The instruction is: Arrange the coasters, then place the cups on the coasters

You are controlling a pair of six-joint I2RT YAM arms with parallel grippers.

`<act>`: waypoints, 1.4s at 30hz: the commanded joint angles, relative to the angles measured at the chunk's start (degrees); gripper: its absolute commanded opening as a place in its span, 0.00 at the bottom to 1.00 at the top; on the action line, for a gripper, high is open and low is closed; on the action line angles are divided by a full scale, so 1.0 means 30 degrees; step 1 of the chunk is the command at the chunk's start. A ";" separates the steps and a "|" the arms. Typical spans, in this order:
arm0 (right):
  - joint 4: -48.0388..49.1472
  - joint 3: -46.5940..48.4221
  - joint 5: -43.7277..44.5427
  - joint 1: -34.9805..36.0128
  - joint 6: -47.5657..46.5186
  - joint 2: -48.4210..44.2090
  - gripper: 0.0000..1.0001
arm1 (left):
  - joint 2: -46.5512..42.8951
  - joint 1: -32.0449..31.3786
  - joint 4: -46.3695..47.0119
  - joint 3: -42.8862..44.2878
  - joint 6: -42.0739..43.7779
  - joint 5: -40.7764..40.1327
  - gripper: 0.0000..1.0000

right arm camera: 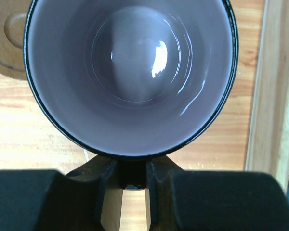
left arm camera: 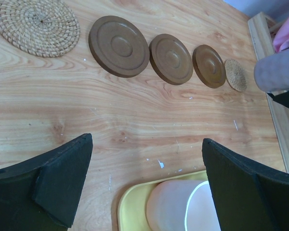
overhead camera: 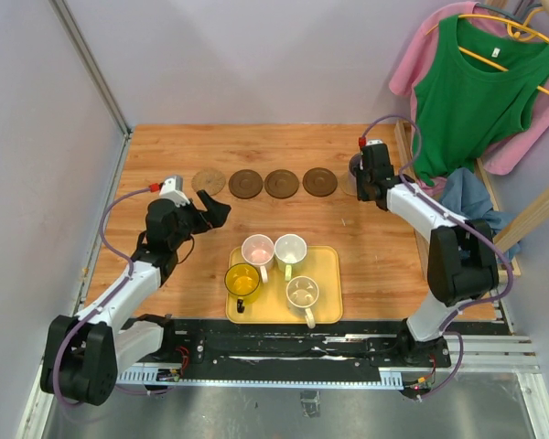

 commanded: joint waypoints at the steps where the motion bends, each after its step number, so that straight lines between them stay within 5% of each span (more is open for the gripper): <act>1: 0.1214 0.2463 -0.1371 -0.0480 -0.0762 0.1176 0.01 | 0.0295 0.0041 0.0949 0.0767 0.0313 -0.0157 1.00; 15: 0.0788 0.4072 -0.1711 -0.1061 -0.0750 0.3839 0.01 | 0.1156 0.0050 0.1001 0.0952 0.0244 0.0208 1.00; 42: 0.0504 0.3687 -0.2062 -0.1328 -0.0502 0.4443 0.01 | 0.1461 0.0050 0.1085 0.0958 0.0156 0.0428 1.00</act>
